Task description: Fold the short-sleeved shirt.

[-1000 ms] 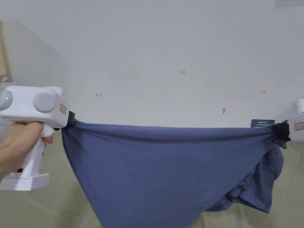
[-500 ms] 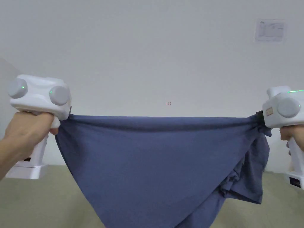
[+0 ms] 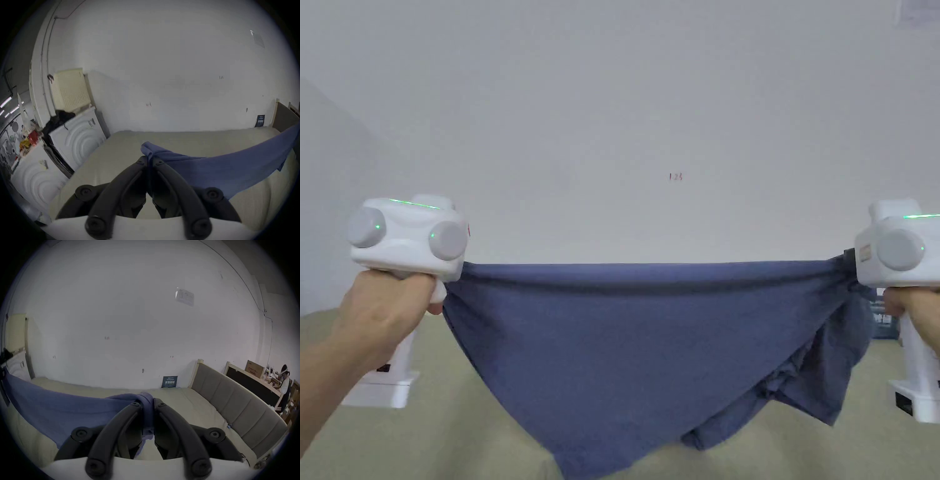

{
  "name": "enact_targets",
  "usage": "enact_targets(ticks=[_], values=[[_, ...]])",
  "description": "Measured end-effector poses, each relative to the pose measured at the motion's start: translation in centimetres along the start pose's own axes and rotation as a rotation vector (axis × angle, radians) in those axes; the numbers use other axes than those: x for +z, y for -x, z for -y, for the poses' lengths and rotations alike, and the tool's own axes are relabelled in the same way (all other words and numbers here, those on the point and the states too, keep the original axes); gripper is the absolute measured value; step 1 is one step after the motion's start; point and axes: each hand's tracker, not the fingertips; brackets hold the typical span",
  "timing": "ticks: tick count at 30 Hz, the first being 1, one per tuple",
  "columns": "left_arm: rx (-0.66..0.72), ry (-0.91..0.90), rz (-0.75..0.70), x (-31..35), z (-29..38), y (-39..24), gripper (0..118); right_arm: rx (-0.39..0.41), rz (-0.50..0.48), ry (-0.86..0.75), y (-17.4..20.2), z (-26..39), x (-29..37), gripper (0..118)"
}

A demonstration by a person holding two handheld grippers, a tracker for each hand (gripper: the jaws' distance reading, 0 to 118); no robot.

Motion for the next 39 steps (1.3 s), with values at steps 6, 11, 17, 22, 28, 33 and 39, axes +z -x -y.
enact_targets(ticks=[6,11,17,22,28,33,39], values=[[-0.037,0.103,0.034,-3.3,7.4,-1.5,4,0.005,-0.008,0.100,1.1,8.9,-3.1,12],[-0.045,0.141,0.054,-1.9,12.2,-0.7,4,0.004,-0.037,0.165,0.4,14.2,-1.1,12],[-0.090,0.160,0.100,4.7,16.1,2.5,4,0.011,-0.096,0.192,-2.1,17.9,5.3,12],[-0.066,0.192,0.138,11.9,20.6,5.9,4,-0.088,-0.160,0.212,-5.4,21.6,14.0,12],[-0.035,0.190,0.184,21.7,28.7,9.6,4,-0.114,-0.225,0.243,-8.8,28.8,25.5,12],[0.023,0.288,0.238,25.9,35.6,11.1,5,-0.119,-0.225,0.313,-9.8,35.0,30.9,12],[0.089,0.389,0.250,25.7,40.0,12.7,5,-0.055,-0.211,0.375,-9.3,39.3,32.1,12]])
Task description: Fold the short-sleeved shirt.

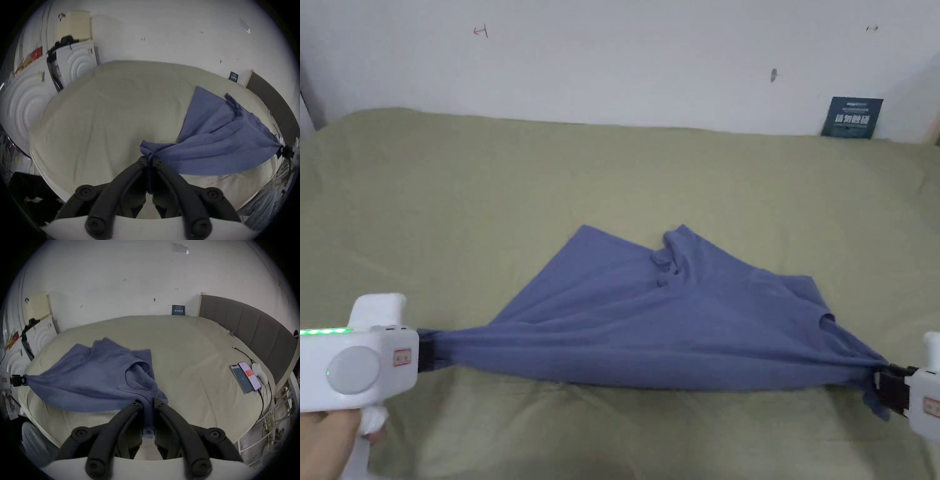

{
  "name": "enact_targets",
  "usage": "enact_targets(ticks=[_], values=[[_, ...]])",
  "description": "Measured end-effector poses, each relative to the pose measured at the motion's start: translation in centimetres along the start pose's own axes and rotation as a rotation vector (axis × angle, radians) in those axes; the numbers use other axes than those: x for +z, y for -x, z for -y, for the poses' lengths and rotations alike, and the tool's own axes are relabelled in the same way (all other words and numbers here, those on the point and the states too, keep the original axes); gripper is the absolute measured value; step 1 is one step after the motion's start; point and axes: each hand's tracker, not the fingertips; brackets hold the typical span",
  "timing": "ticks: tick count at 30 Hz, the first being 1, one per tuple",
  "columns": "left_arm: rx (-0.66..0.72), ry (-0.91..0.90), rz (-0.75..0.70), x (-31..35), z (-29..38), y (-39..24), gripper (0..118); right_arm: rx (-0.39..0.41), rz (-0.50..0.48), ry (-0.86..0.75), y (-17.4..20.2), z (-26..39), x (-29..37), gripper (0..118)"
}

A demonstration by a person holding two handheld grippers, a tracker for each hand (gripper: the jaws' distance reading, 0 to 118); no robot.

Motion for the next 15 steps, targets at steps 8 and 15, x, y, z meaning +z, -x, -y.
enact_targets(ticks=[8,15], values=[[-0.050,0.029,-0.013,-1.0,0.4,-0.4,5,-0.052,-0.012,0.093,-1.1,0.6,-2.7,13],[-0.004,-0.029,0.006,1.0,1.0,0.9,112,0.046,0.004,0.021,2.5,-1.5,0.2,105]])
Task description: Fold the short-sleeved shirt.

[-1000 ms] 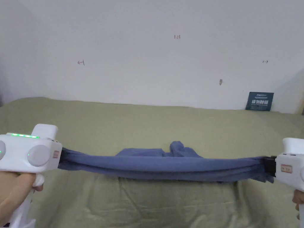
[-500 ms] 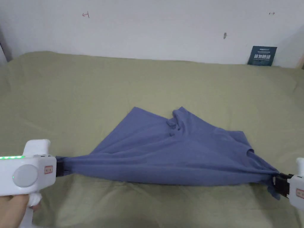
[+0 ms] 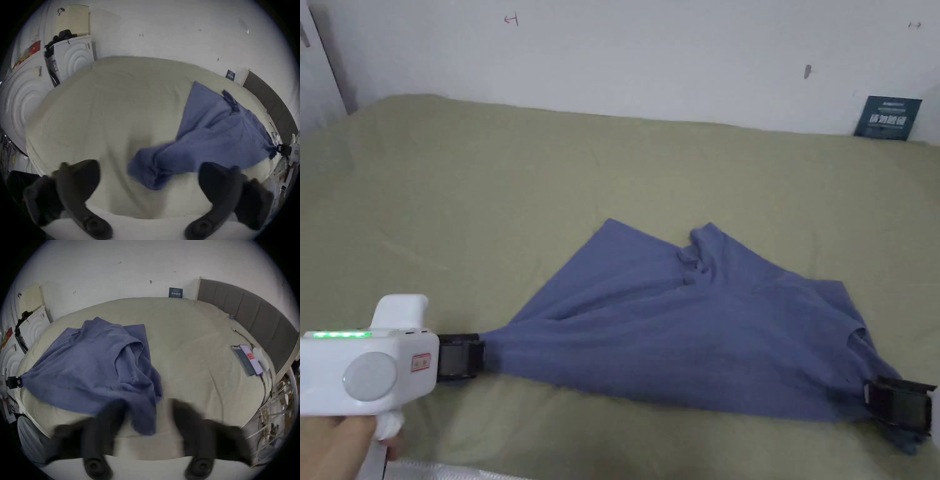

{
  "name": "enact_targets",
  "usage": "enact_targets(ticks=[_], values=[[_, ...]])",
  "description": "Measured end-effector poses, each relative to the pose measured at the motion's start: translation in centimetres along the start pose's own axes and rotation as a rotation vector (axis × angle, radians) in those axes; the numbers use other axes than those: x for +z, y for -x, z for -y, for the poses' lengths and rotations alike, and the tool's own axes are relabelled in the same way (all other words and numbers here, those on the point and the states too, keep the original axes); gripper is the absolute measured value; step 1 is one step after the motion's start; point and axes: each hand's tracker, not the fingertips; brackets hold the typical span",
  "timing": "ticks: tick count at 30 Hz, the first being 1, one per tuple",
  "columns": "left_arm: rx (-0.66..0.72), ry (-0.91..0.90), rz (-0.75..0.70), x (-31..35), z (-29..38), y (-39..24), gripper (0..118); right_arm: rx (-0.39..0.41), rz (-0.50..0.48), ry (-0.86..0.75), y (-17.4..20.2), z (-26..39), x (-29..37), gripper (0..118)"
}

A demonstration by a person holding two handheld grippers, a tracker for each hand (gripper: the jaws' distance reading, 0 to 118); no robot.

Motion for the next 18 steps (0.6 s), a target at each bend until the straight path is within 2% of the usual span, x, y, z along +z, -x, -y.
enact_targets(ticks=[2,3,4,5,6,7,8,9,11,13,18], values=[[-0.018,-0.018,-0.021,0.8,0.8,-0.6,110,0.053,-0.042,0.045,2.6,-0.7,0.6,104],[-0.006,-0.016,-0.019,1.1,1.4,-0.6,107,0.068,-0.071,0.008,3.6,-0.5,1.3,102],[0.024,-0.032,-0.018,1.6,2.1,-0.7,98,0.073,-0.092,-0.073,5.2,-0.1,1.8,96],[0.034,-0.022,-0.005,1.8,2.7,-0.8,68,0.074,-0.099,-0.099,6.6,0.2,2.0,77],[0.057,-0.027,0.000,1.9,3.0,-0.3,23,0.073,-0.117,-0.111,8.1,0.5,1.9,48],[0.058,-0.034,-0.009,1.9,3.7,-0.5,0,0.065,-0.127,-0.140,9.7,1.6,2.1,13],[0.062,-0.027,-0.017,1.8,4.2,-0.7,0,0.055,-0.136,-0.165,11.0,2.2,1.7,1],[0.101,-0.038,-0.064,1.8,4.6,-1.0,0,0.056,-0.159,-0.171,11.9,2.6,1.4,1],[0.093,0.009,-0.007,1.6,4.3,0.0,0,0.075,-0.177,-0.152,14.0,3.2,1.3,1],[0.089,-0.003,-0.019,1.6,4.1,-0.1,0,0.102,-0.201,-0.163,15.4,3.4,0.8,1],[0.094,0.025,0.006,-0.3,1.5,2.6,0,0.108,-0.224,-0.158,16.9,3.2,0.5,1]])
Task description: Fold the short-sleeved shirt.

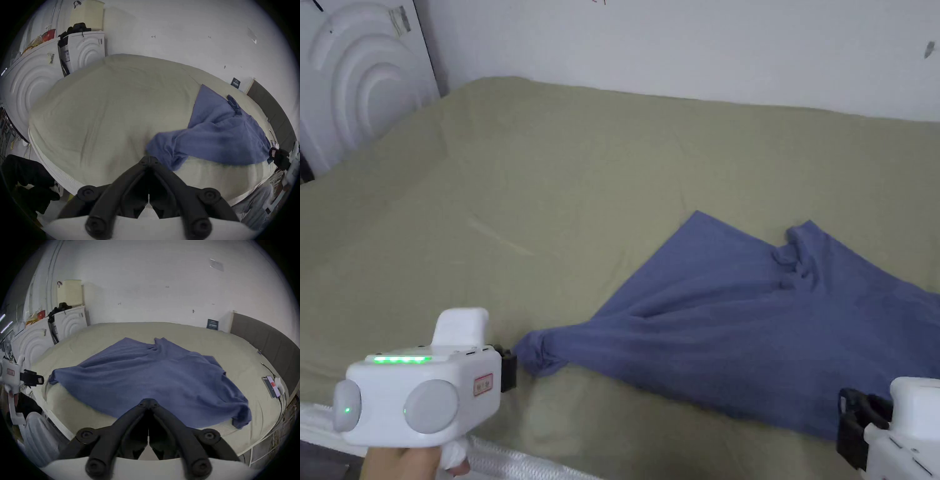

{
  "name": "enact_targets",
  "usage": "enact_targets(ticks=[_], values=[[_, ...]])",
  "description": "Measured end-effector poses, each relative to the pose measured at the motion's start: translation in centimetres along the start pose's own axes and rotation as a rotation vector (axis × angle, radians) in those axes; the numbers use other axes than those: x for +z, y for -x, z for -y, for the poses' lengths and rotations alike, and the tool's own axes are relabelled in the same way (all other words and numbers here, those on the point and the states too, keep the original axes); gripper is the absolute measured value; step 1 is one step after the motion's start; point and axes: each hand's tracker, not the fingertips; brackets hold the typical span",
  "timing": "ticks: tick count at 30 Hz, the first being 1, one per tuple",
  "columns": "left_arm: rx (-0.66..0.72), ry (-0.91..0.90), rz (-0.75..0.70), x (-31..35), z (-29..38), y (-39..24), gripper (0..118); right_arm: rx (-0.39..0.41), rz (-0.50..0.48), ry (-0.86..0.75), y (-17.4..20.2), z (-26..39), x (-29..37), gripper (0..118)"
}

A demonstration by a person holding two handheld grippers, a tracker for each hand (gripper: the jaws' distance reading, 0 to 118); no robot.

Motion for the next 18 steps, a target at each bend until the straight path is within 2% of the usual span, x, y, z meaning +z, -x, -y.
enact_targets(ticks=[1,2,3,4,7,8,9,11,14,17,18], values=[[0.000,0.006,0.009,-0.4,-0.7,0.1,3,-0.011,-0.006,0.004,0.1,-0.1,0.1,1],[-0.013,0.016,0.019,-0.8,-1.4,0.0,35,-0.015,-0.008,0.008,0.1,-0.2,-0.1,1],[-0.035,0.032,0.029,-1.3,-2.1,-0.2,79,-0.017,-0.006,0.006,0.0,-0.1,-0.3,1],[-0.036,0.031,0.032,-2.2,-2.6,0.5,117,-0.014,-0.002,0.005,0.0,-0.2,-0.3,1],[-0.088,0.106,0.036,-4.7,-3.9,0.2,110,-0.022,0.007,0.004,-0.4,-0.3,-0.2,1],[-0.083,0.041,0.008,-3.9,-4.3,-0.5,109,-0.024,0.008,0.007,-0.7,-0.4,-0.2,1],[-0.091,0.083,-0.004,-4.3,-4.7,-0.9,106,-0.028,0.011,0.009,-0.7,-0.5,0.1,1],[-0.117,0.117,-0.009,-5.4,-5.5,-1.4,94,-0.037,0.017,0.008,-1.1,-0.4,0.1,1],[-0.111,0.141,0.032,-6.2,-3.2,-1.7,91,-0.038,0.028,0.020,-1.6,-0.2,-0.1,1],[-0.207,0.158,0.005,-6.1,-3.7,-2.3,72,-0.050,0.039,0.035,-2.1,-0.2,-0.4,1],[-0.200,0.158,0.023,-5.6,-3.8,-2.3,59,-0.062,0.036,0.038,-2.5,-0.3,-0.5,1]])
